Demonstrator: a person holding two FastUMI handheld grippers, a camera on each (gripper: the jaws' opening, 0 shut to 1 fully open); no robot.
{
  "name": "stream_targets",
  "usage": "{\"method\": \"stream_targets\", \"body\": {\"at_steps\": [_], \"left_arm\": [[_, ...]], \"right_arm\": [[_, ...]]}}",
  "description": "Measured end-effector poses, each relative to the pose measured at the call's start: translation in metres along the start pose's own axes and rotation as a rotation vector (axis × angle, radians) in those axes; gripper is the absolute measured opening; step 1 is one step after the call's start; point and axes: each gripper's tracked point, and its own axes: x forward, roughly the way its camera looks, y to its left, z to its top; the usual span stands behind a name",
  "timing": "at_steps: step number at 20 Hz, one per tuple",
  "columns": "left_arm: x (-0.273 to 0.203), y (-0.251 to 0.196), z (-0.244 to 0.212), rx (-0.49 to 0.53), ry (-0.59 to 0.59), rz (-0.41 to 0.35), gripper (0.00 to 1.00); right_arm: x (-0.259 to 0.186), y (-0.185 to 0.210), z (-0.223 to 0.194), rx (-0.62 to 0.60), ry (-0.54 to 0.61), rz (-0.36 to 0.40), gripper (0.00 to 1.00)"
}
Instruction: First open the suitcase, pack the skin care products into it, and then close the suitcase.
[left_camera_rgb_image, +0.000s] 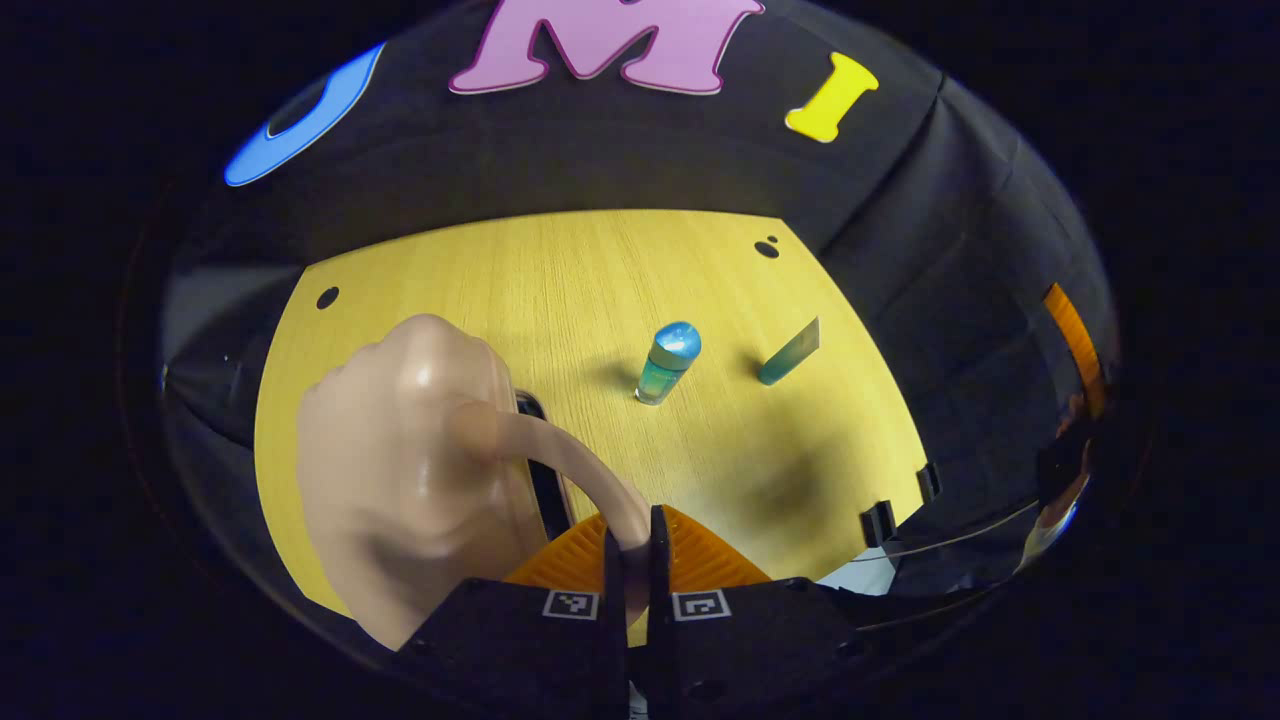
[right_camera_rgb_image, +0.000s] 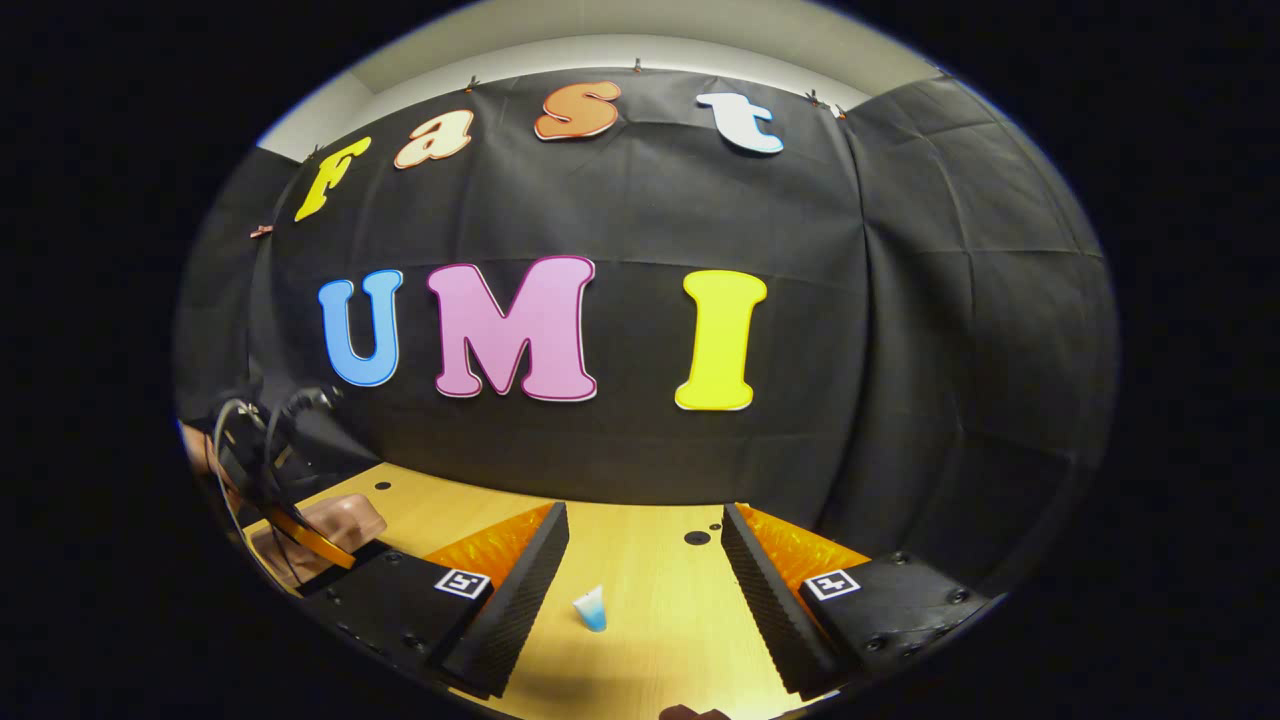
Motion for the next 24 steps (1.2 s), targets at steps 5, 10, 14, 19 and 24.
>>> {"method": "stream_targets", "body": {"at_steps": [5, 10, 14, 19, 24], "left_arm": [[-0.134, 0.134, 0.026, -0.07, -0.179, 0.065, 0.12], [-0.179, 0.312, 0.003, -0.146, -0.223, 0.298, 0.12], [-0.15, 0.409, -0.036, -0.205, -0.147, 0.368, 0.11], [-0.09, 0.501, -0.09, -0.345, -0.091, 0.372, 0.11], [-0.032, 0.544, -0.139, -0.444, -0.014, 0.39, 0.12]], "right_arm": [[0.017, 0.089, 0.027, 0.007, -0.046, 0.035, 0.97], [0.027, 0.157, 0.031, 0.003, -0.04, 0.065, 0.97], [0.031, 0.192, 0.02, -0.021, 0.012, 0.072, 0.97], [0.035, 0.214, 0.01, -0.029, 0.069, 0.048, 0.96], [0.035, 0.217, 0.004, -0.045, 0.12, 0.015, 0.96]]}}
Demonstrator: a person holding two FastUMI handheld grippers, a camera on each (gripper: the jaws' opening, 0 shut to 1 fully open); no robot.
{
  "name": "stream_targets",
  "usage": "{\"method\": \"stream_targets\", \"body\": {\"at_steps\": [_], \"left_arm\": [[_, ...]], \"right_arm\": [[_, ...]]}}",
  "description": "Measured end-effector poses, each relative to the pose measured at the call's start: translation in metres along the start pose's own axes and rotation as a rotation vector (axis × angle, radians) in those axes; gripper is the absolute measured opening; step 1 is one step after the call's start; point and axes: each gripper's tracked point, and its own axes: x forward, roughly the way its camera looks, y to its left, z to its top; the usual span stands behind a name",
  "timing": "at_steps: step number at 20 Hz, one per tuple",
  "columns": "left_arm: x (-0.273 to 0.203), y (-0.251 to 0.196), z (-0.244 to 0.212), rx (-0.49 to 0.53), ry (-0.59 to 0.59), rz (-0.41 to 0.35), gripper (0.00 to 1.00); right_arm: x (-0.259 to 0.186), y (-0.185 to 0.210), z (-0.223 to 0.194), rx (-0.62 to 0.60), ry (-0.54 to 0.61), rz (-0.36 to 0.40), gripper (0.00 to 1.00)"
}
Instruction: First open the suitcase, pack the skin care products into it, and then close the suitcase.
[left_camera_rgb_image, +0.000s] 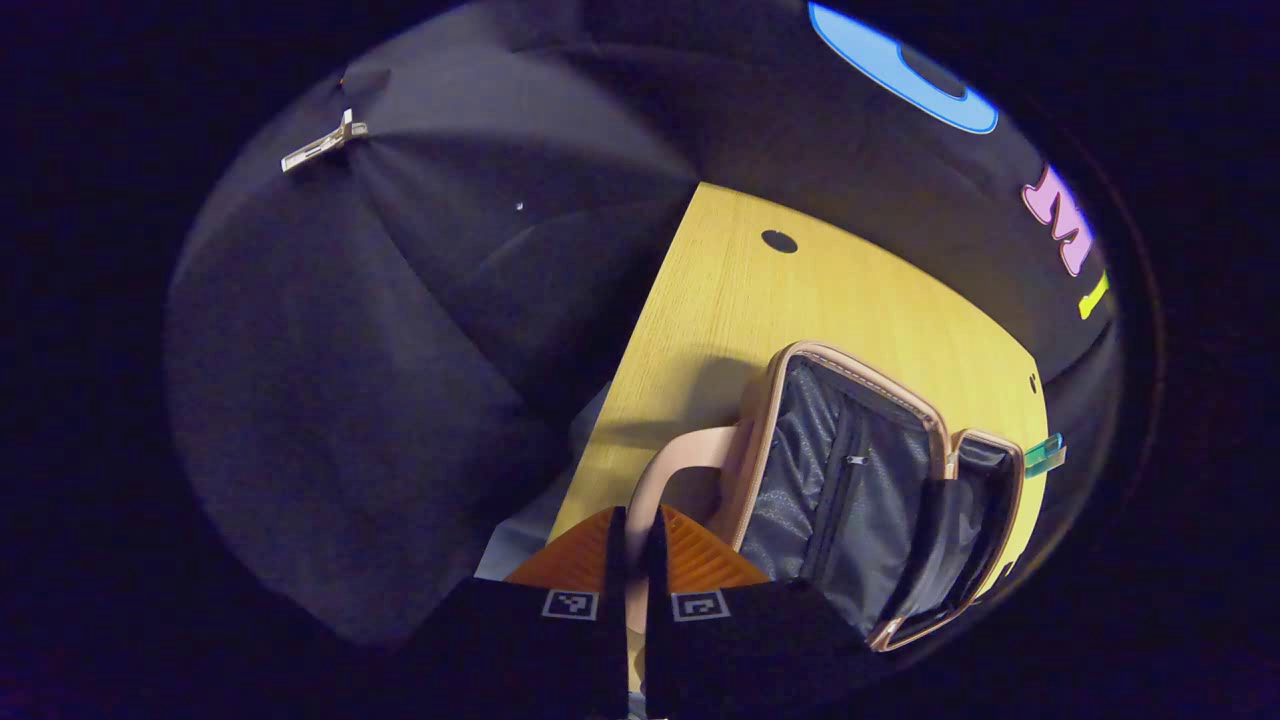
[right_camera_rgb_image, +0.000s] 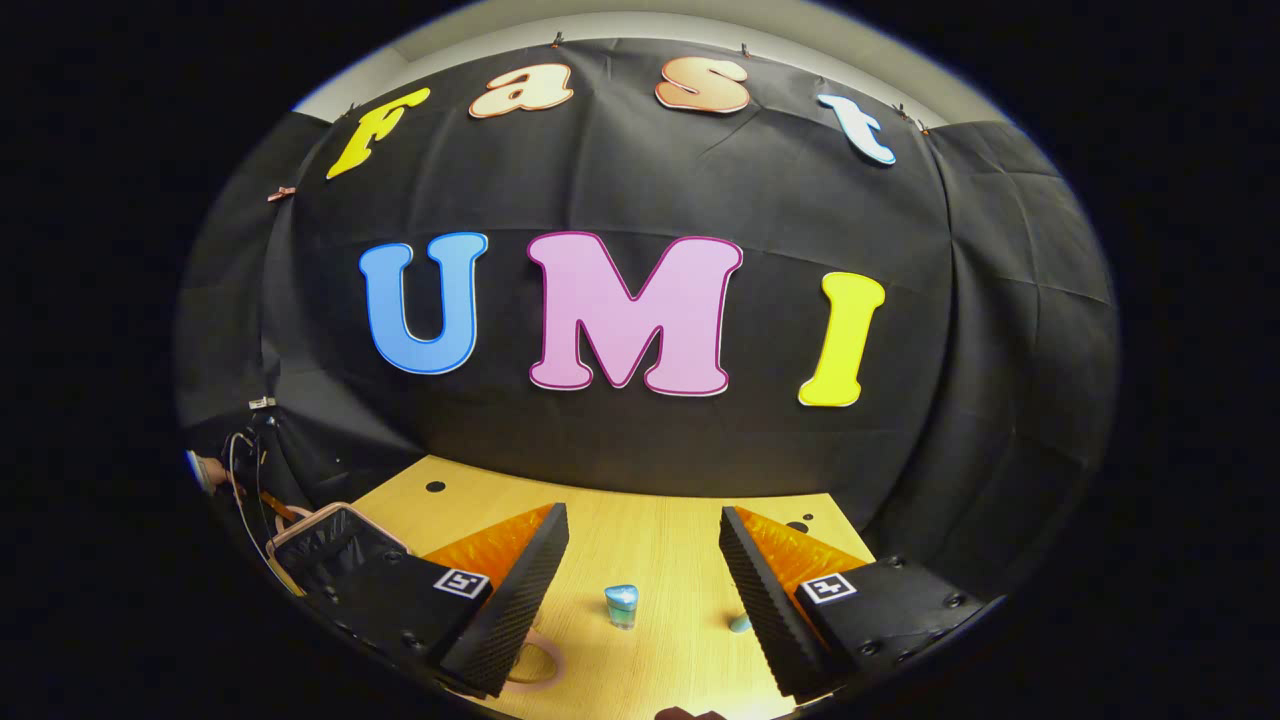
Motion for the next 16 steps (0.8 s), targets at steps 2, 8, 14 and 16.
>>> {"method": "stream_targets", "body": {"at_steps": [2, 8, 14, 16], "left_arm": [[0.018, 0.002, -0.011, -0.017, 0.022, 0.019, 0.16], [0.027, 0.015, -0.008, -0.055, -0.045, 0.054, 0.51], [-0.072, -0.041, 0.056, 0.086, -0.471, 0.051, 0.97], [-0.144, -0.11, 0.075, 0.194, -0.659, -0.022, 0.96]], "right_arm": [[0.0, 0.001, -0.002, -0.01, 0.012, -0.01, 0.96], [-0.003, 0.0, -0.009, -0.004, 0.026, -0.033, 0.96], [-0.008, -0.018, -0.01, -0.018, -0.001, -0.078, 0.96], [-0.009, -0.025, -0.009, -0.028, -0.016, -0.098, 0.96]]}}
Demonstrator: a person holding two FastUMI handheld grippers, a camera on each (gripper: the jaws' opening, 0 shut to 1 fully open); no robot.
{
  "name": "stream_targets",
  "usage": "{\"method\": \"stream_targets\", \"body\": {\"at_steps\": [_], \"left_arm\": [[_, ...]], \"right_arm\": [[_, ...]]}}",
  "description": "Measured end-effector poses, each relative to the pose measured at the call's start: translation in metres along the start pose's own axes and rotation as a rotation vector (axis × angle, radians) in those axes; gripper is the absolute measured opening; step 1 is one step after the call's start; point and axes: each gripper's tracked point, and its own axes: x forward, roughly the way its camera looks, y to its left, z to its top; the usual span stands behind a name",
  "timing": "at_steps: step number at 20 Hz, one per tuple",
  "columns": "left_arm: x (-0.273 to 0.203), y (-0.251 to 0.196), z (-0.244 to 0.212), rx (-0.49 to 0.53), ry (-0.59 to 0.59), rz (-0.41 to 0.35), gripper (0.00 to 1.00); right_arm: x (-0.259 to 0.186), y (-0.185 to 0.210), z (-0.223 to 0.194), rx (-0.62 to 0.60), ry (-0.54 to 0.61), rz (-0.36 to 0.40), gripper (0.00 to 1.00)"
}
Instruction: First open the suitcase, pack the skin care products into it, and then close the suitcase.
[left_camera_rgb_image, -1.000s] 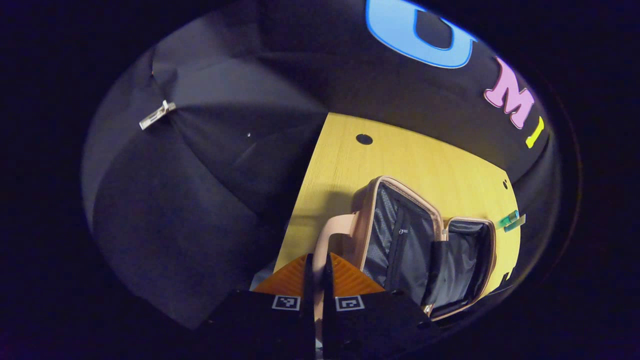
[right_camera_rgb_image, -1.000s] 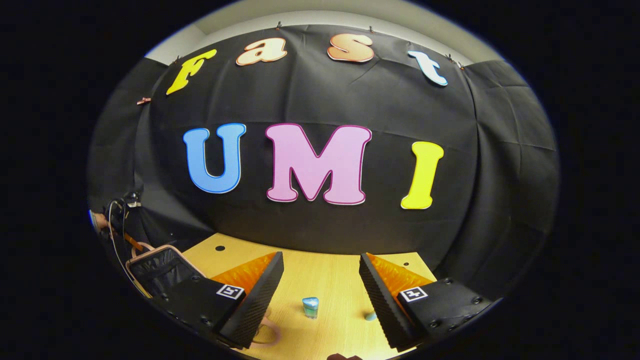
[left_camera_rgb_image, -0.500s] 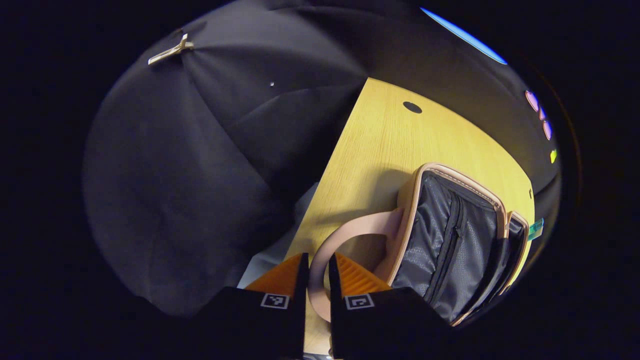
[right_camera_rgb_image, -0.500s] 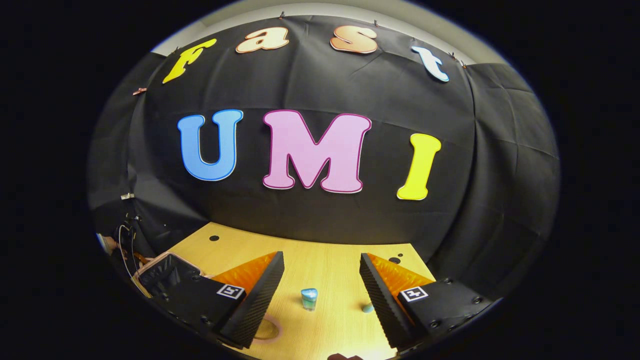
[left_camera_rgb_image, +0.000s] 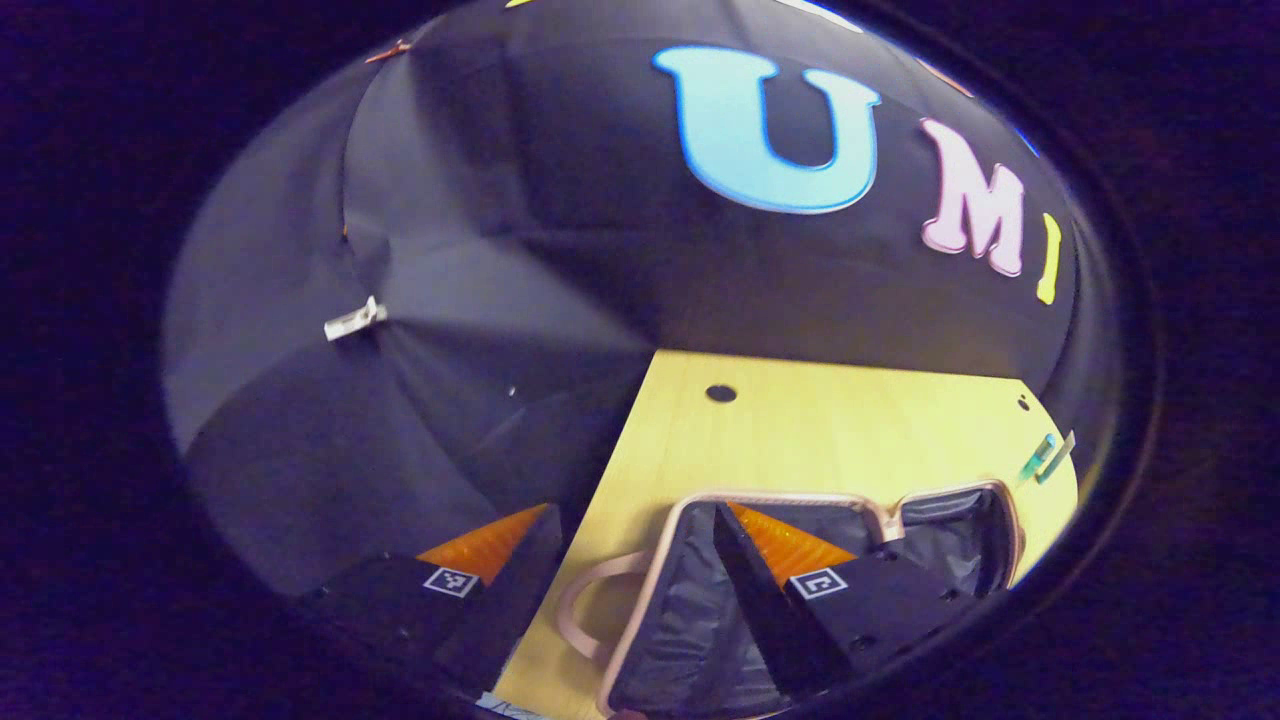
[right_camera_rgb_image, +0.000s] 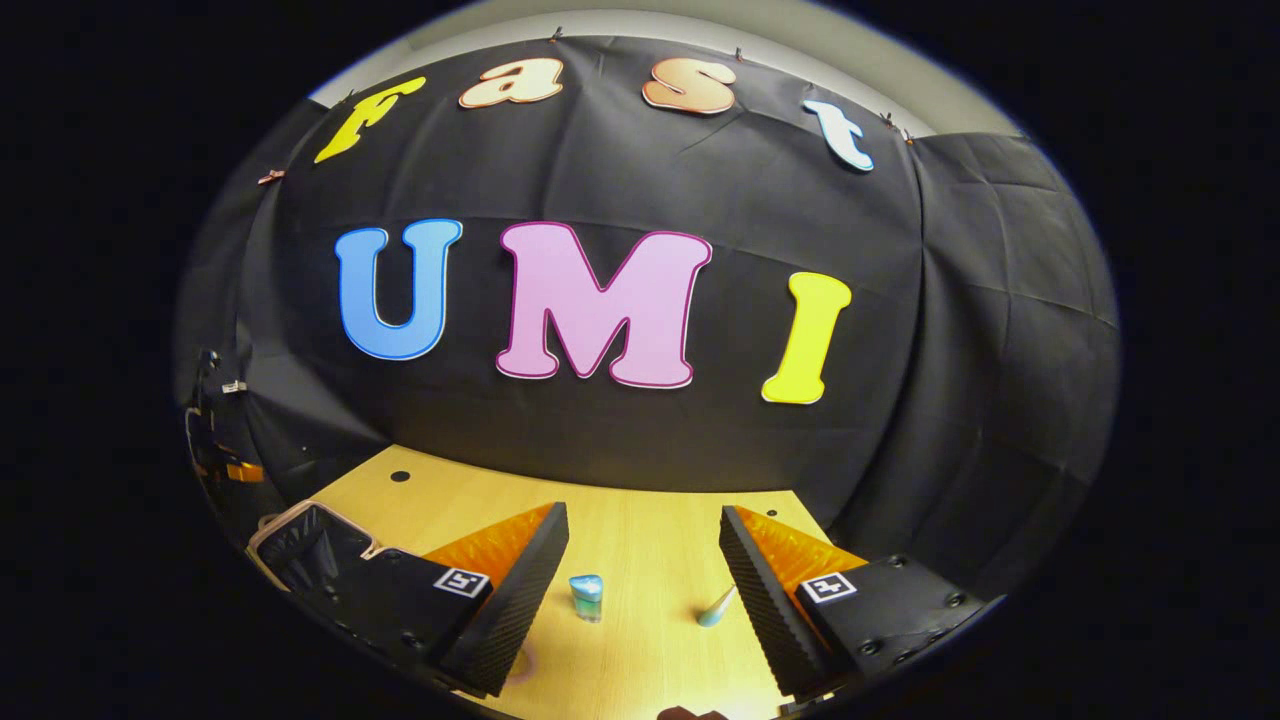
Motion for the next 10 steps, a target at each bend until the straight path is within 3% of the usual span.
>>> {"method": "stream_targets", "body": {"at_steps": [3, 6, 7, 10], "left_arm": [[-0.042, -0.06, 0.065, 0.048, -0.169, -0.076, 0.96], [-0.084, -0.122, 0.119, 0.023, -0.316, -0.1, 0.96], [-0.094, -0.147, 0.131, 0.015, -0.358, -0.135, 0.96], [-0.117, -0.225, 0.151, 0.073, -0.422, -0.221, 0.96]], "right_arm": [[-0.003, -0.005, 0.003, 0.008, -0.019, -0.013, 0.96], [-0.008, -0.009, 0.006, 0.009, -0.046, -0.019, 0.96], [-0.009, -0.011, 0.006, 0.005, -0.055, -0.021, 0.93], [-0.013, -0.018, 0.0, 0.016, -0.057, -0.019, 0.96]]}}
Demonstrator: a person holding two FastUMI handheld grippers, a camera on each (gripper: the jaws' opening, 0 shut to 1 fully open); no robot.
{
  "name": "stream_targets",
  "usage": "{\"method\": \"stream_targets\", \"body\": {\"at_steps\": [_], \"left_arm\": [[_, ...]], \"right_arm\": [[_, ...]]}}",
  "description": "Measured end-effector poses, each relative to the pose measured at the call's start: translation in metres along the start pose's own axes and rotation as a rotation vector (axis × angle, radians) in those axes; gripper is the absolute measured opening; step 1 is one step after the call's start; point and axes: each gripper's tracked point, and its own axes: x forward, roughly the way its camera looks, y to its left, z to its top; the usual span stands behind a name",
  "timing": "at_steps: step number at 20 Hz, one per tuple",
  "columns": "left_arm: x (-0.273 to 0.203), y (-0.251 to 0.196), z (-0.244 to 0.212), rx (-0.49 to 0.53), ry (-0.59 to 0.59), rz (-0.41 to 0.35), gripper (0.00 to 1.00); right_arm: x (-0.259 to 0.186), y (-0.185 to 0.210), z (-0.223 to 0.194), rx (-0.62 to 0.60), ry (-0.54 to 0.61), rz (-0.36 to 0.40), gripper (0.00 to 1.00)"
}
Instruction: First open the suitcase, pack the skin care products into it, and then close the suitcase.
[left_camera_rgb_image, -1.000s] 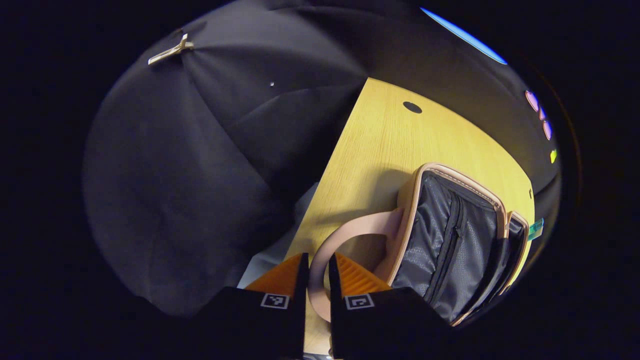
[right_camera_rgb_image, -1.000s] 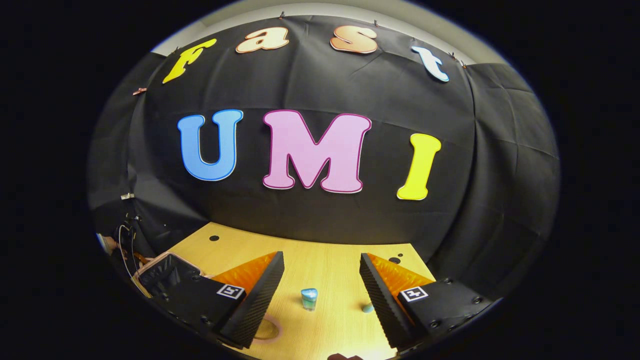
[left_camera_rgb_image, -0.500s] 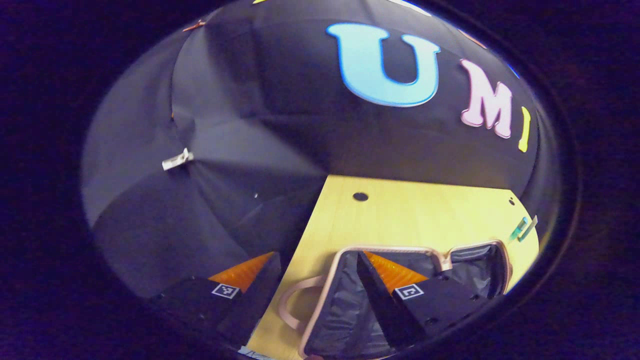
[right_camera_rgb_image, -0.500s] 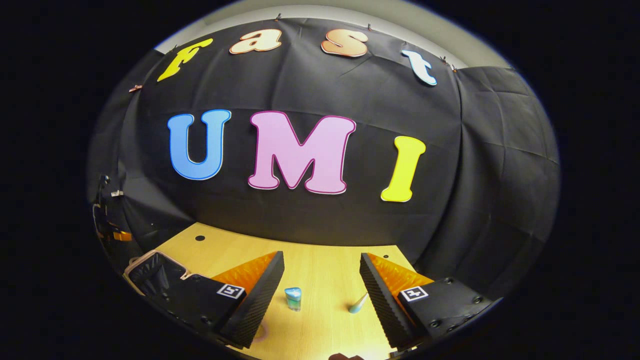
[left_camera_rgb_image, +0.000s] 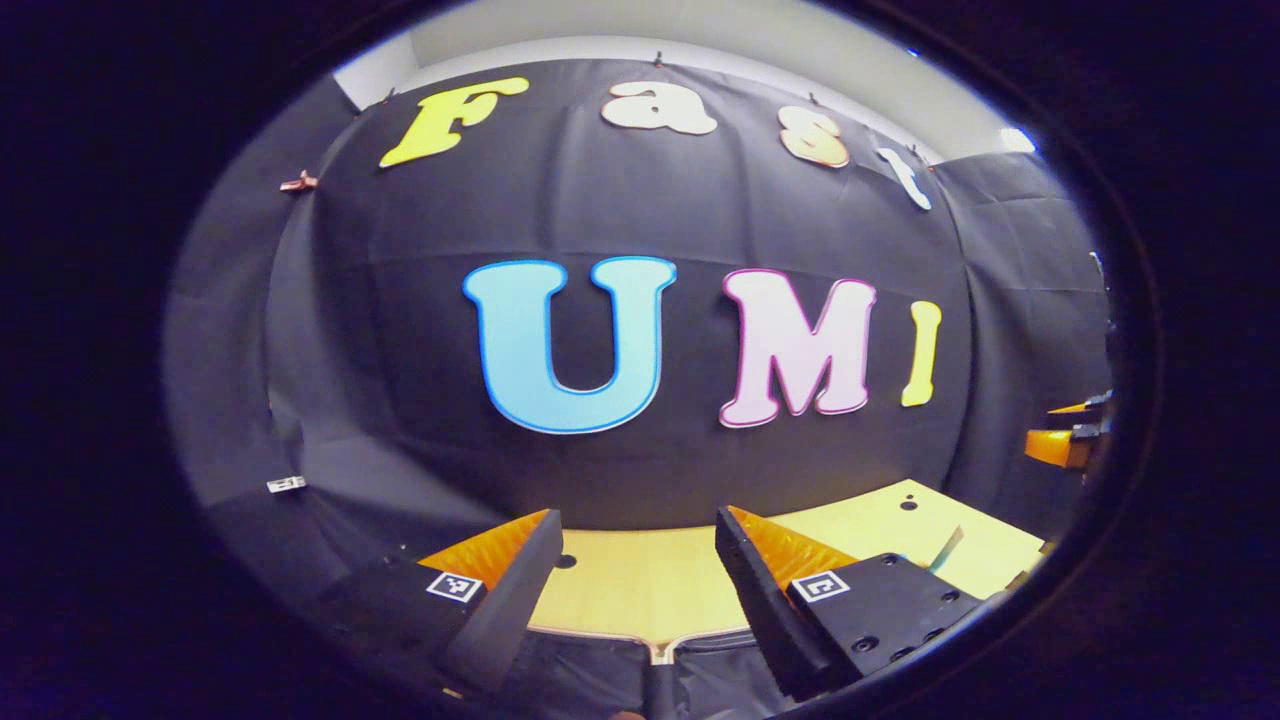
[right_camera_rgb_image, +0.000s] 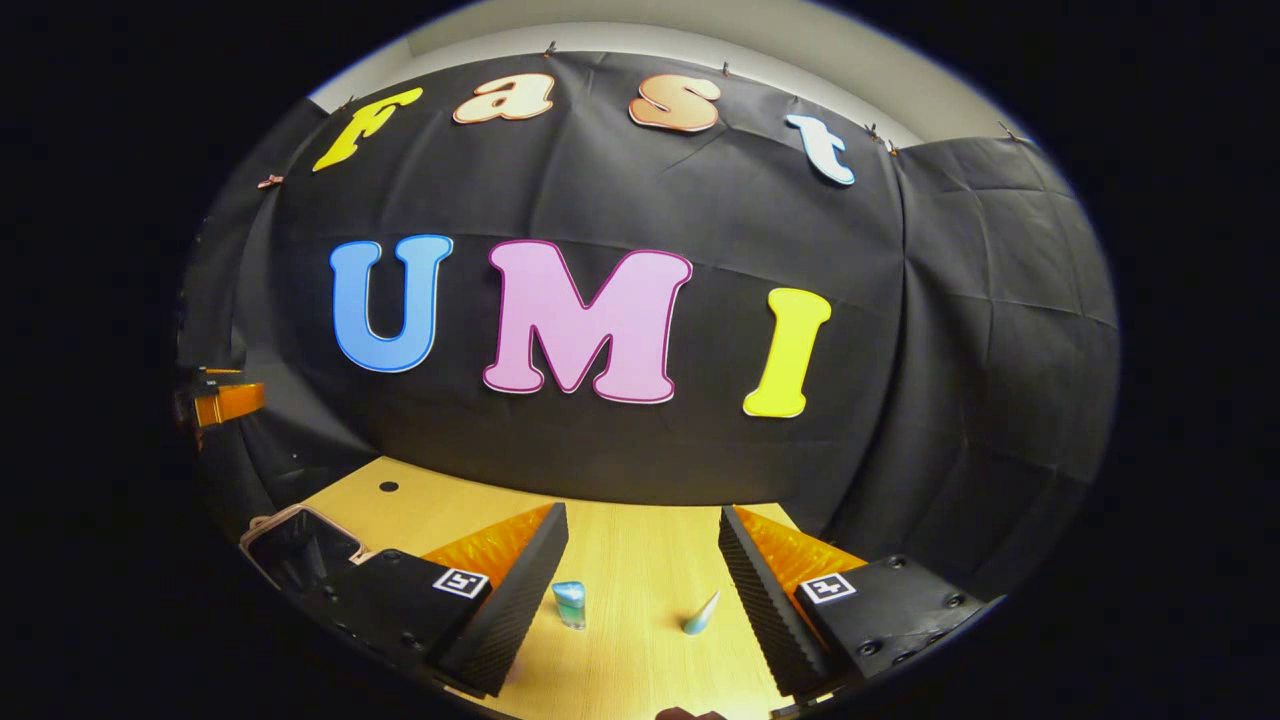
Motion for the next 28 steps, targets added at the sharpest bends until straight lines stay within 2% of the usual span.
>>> {"method": "stream_targets", "body": {"at_steps": [1, 3, 8, 16, 24, 28], "left_arm": [[0.002, -0.038, 0.004, 0.009, -0.007, -0.051, 0.96], [0.01, -0.123, -0.007, -0.035, 0.023, -0.187, 0.98], [0.027, -0.216, -0.028, -0.062, 0.04, -0.29, 0.97], [0.07, -0.294, -0.115, -0.051, 0.214, -0.248, 0.97], [0.117, -0.334, -0.225, -0.009, 0.369, -0.232, 0.98], [0.141, -0.345, -0.259, 0.013, 0.416, -0.219, 0.98]], "right_arm": [[0.001, -0.006, -0.003, 0.005, -0.001, 0.0, 0.96], [0.008, -0.02, -0.01, 0.008, 0.001, 0.007, 0.96], [0.031, -0.045, -0.027, -0.004, 0.002, 0.034, 0.96], [0.077, -0.073, -0.088, -0.003, 0.085, 0.073, 0.96], [0.11, -0.084, -0.164, -0.002, 0.209, 0.118, 0.97], [0.119, -0.088, -0.194, 0.019, 0.27, 0.135, 0.97]]}}
